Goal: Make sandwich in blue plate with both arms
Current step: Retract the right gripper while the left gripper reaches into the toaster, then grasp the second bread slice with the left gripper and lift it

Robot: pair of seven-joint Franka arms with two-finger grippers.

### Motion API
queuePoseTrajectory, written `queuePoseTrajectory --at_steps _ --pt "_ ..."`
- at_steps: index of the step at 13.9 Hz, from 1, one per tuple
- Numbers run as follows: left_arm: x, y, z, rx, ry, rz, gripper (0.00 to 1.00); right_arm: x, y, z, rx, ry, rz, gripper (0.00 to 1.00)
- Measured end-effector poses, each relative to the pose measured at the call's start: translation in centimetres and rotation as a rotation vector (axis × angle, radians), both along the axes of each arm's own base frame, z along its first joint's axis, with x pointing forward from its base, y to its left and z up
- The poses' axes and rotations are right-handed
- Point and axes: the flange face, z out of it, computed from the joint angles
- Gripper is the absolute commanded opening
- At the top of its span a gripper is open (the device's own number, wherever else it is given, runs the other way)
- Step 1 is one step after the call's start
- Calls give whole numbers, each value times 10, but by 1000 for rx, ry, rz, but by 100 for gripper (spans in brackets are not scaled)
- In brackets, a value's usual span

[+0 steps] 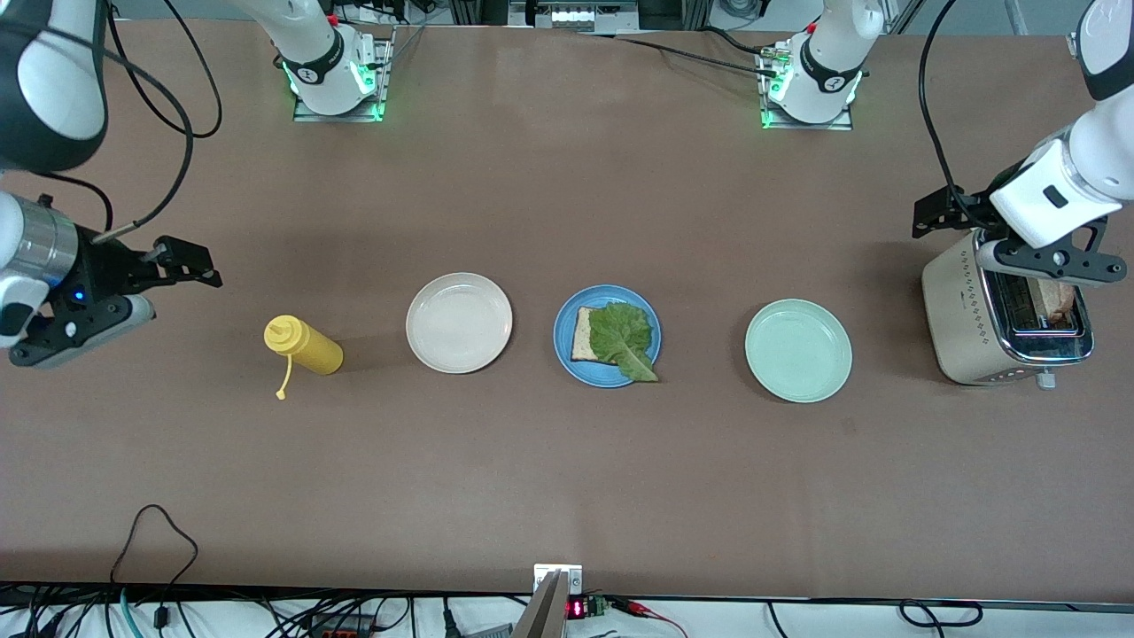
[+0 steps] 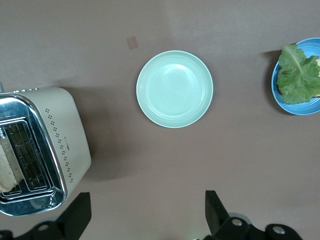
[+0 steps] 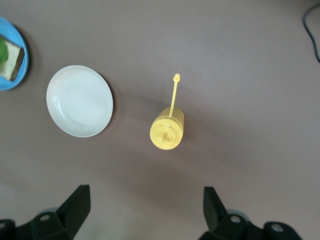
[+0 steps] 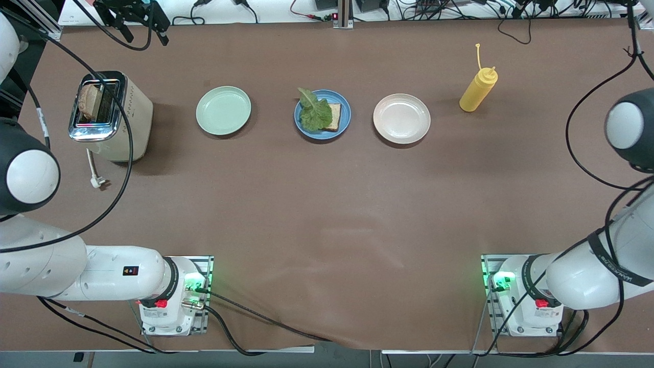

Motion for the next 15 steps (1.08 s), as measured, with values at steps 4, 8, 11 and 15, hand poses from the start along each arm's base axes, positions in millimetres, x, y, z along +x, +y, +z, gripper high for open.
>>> queuePoseTrajectory --at_steps 4,8,11,15 --pt "5 11 -9 0 24 18 100 -29 -11 4 -59 -35 -152 100" --pt "14 61 -35 14 71 95 100 -65 5 12 -104 -64 -187 100" --pt "21 139 -62 26 66 120 100 -65 3 20 -118 -97 -190 100" --pt "22 193 -68 84 0 56 100 -61 -4 16 -110 -90 -218 100"
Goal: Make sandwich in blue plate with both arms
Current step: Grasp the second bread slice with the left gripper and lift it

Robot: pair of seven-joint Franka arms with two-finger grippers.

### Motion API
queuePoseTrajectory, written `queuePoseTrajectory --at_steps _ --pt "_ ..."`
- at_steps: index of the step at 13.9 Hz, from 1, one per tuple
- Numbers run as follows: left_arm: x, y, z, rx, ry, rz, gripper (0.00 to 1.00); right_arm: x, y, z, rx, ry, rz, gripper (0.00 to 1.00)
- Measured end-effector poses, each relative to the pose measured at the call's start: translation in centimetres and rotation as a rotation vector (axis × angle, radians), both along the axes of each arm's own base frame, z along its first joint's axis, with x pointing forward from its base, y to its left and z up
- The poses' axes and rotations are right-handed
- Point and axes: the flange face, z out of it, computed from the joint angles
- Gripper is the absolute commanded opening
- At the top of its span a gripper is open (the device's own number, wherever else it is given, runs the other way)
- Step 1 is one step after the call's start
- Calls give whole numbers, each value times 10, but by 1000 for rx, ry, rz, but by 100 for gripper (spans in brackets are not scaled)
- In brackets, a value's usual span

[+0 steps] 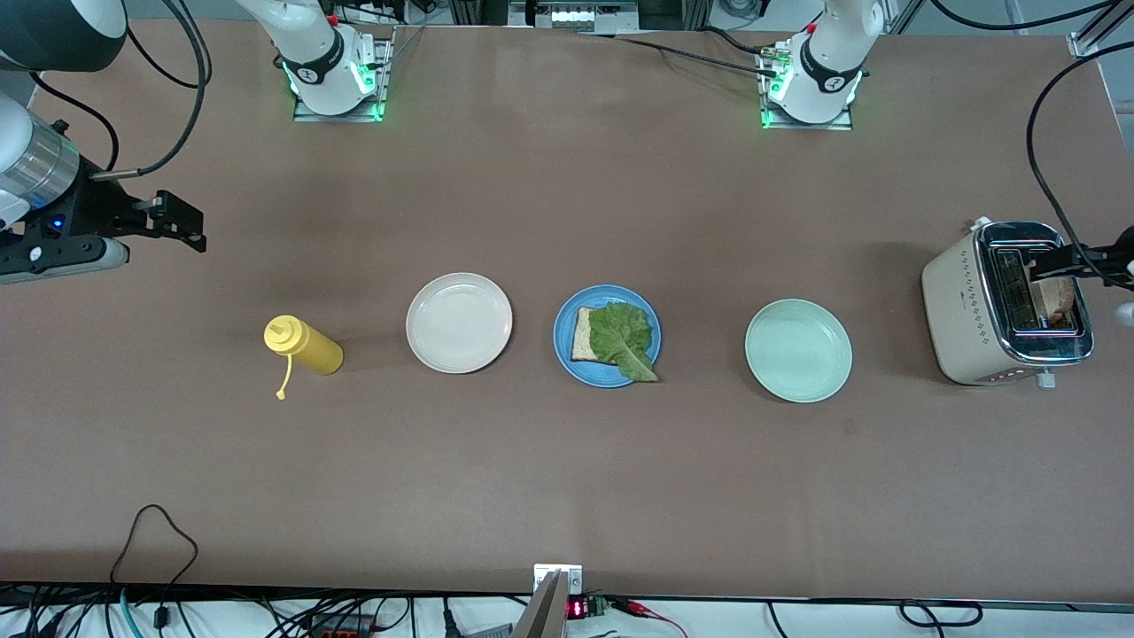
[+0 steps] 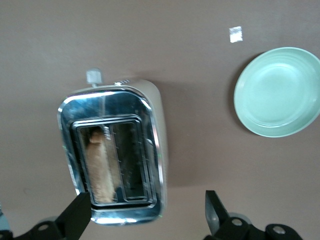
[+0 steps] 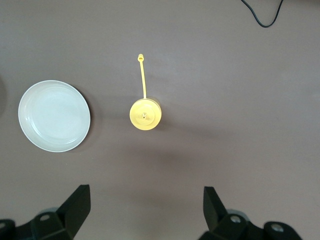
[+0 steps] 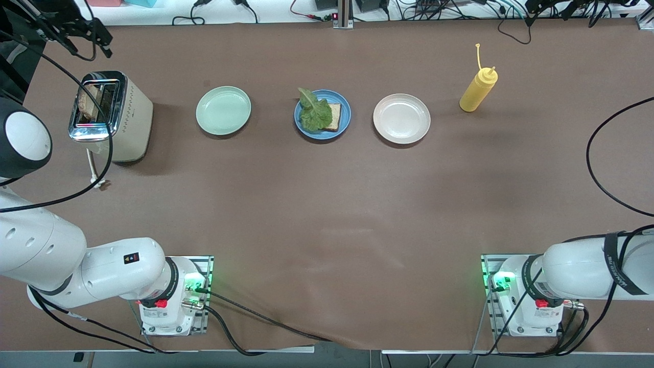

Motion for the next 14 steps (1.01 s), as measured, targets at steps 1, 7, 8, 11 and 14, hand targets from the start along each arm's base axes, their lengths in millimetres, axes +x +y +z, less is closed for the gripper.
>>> queuePoseTrajectory --at_steps 1,7,8,11,14 --pt "-1 9 -5 2 -15 -11 100 0 0 0 0 0 -22 100" --pt "-21 51 -74 15 -102 -36 100 -7 -5 18 -1 -30 -83 100" --pt "-29 52 -85 19 -119 -38 100 -10 -10 23 -2 -36 -92 100" --pt "-57 64 -102 26 -137 -13 94 -13 -26 28 -5 -38 -120 100" --pt "-67 71 -112 44 -191 -6 37 -13 -25 27 -5 -35 -118 100"
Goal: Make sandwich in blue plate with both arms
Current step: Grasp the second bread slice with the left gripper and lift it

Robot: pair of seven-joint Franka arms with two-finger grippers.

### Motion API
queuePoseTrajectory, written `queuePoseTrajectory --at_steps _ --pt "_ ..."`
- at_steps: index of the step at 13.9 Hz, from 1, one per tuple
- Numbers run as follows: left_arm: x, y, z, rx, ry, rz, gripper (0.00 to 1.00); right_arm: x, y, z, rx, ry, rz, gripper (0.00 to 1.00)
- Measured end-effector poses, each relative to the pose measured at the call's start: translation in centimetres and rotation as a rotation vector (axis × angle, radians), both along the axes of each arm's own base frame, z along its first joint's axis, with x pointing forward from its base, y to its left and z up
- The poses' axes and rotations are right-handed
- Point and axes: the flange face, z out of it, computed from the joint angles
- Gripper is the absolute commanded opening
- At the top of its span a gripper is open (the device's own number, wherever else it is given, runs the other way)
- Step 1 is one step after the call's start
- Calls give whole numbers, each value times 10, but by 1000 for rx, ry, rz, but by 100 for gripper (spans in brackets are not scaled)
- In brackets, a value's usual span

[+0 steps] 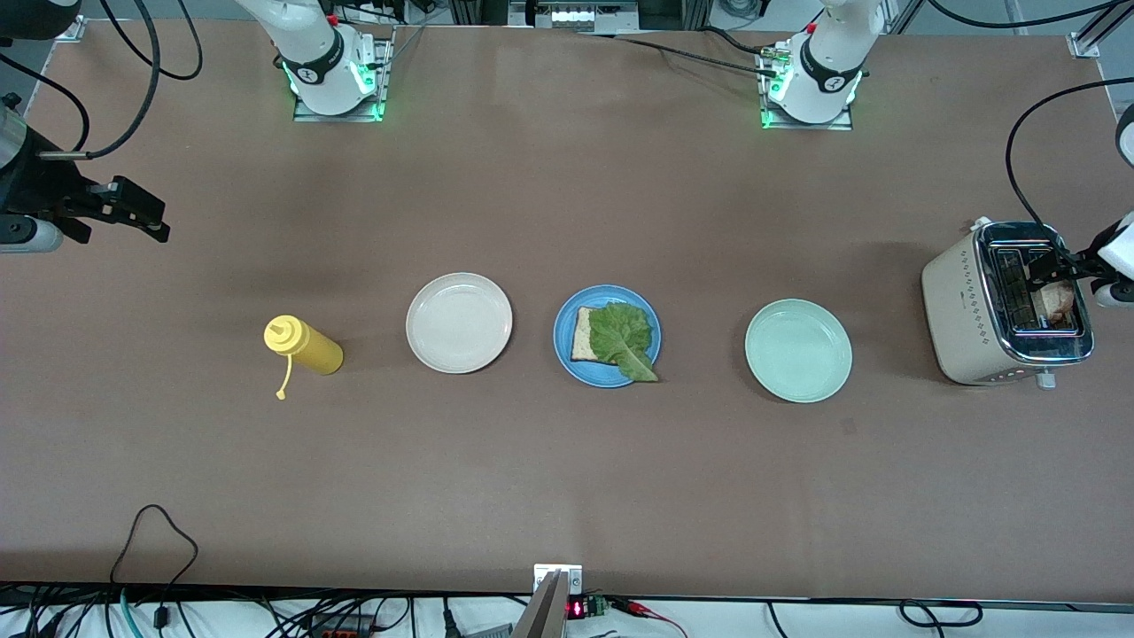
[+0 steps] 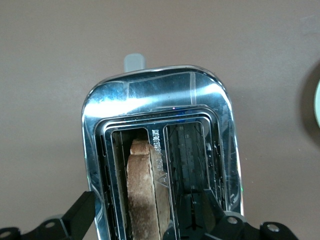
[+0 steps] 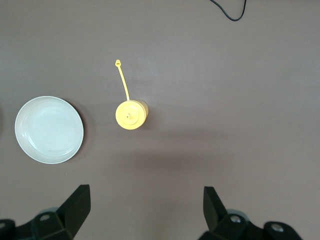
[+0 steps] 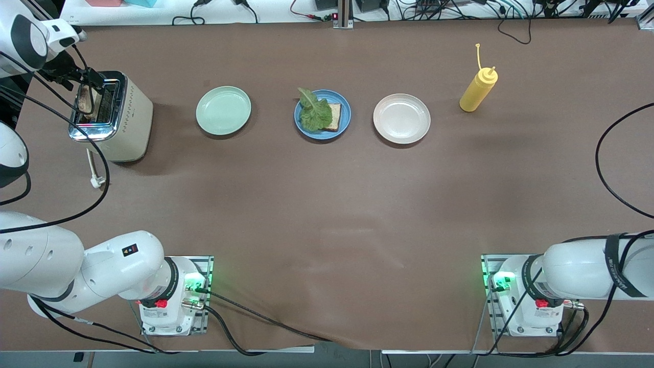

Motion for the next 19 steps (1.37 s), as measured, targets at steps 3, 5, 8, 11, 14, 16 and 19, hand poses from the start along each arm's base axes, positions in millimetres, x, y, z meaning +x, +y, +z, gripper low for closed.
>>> queuePoseTrajectory --at_steps 3,5,8,11,14,16,19 --pt "-7 -2 -11 -14 34 2 10 0 -3 -1 0 3 -3 100" --pt "-12 2 -14 -21 53 14 5 0 -10 -2 0 4 -4 100" --pt "-16 12 -12 -21 52 33 1 0 -11 -2 0 4 0 100" --pt "-14 14 7 -23 68 38 1 0 -11 -2 0 4 0 100" --pt "-2 8 64 -33 117 34 1 0 -14 -1 0 2 -4 100" --pt "7 -8 113 -38 144 13 1 0 -19 -1 0 2 -11 100" --pt "23 -60 165 -37 156 -75 2 0 -22 0 0 1 -18 100"
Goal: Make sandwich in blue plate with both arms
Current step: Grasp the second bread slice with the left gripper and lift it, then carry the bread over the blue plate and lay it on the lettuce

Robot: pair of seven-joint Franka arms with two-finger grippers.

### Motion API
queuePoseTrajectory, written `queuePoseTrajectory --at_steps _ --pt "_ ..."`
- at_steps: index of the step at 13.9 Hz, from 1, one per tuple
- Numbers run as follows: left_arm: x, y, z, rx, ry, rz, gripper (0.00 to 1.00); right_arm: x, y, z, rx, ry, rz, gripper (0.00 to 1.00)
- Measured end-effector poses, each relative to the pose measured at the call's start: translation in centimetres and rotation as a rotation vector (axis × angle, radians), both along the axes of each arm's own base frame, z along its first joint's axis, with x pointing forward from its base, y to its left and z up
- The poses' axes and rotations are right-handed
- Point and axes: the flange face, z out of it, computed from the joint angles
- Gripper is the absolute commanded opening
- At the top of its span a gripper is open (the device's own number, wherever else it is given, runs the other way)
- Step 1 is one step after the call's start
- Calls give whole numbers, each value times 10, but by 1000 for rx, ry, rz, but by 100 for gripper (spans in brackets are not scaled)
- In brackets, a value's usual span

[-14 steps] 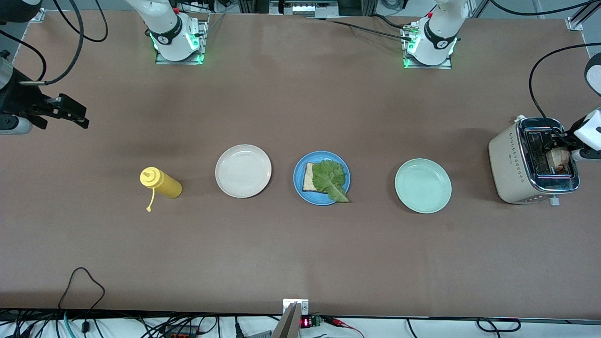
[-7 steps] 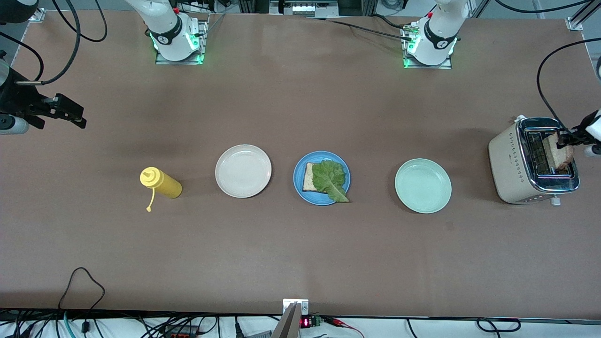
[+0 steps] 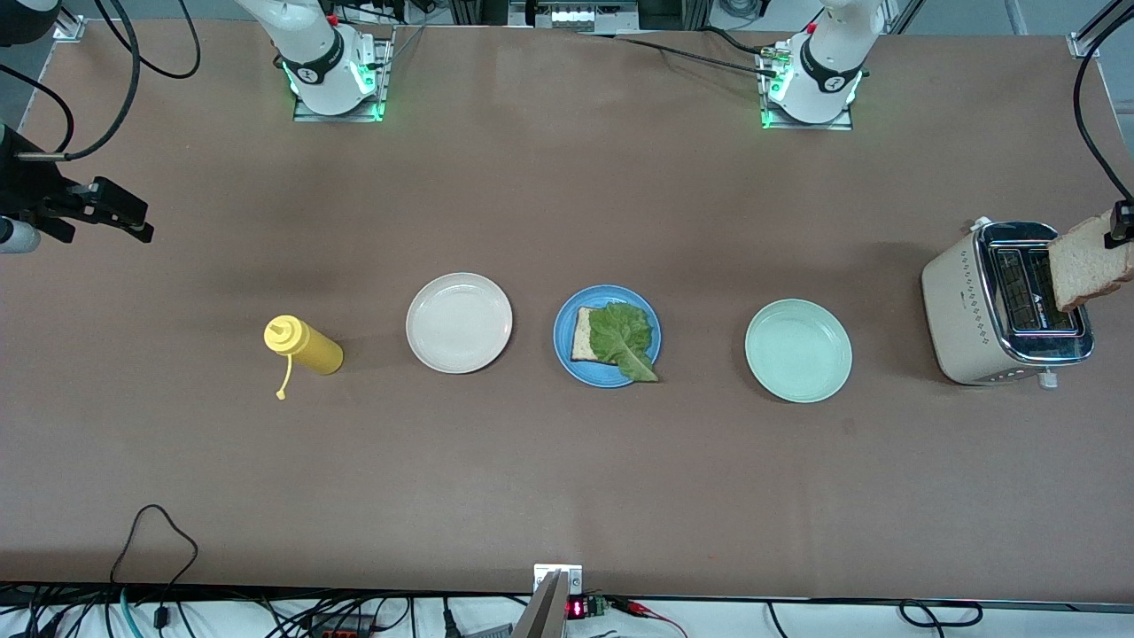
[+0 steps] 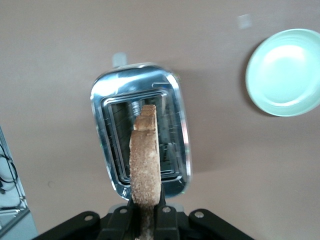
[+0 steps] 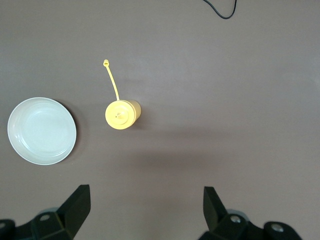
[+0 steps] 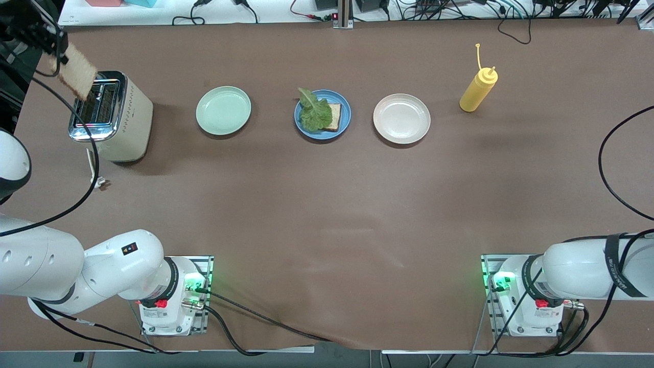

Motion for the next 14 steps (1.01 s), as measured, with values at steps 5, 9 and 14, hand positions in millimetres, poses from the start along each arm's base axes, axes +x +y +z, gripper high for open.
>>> queuePoseTrajectory --at_steps 5,9,14 --pt "10 -134 -12 -49 163 -233 0 0 0 2 0 -5 4 100" --pt "8 -256 -46 -86 271 -410 0 0 2 2 0 -6 13 100" --pt "10 -366 -85 -355 304 -165 0 0 2 2 0 -4 18 100"
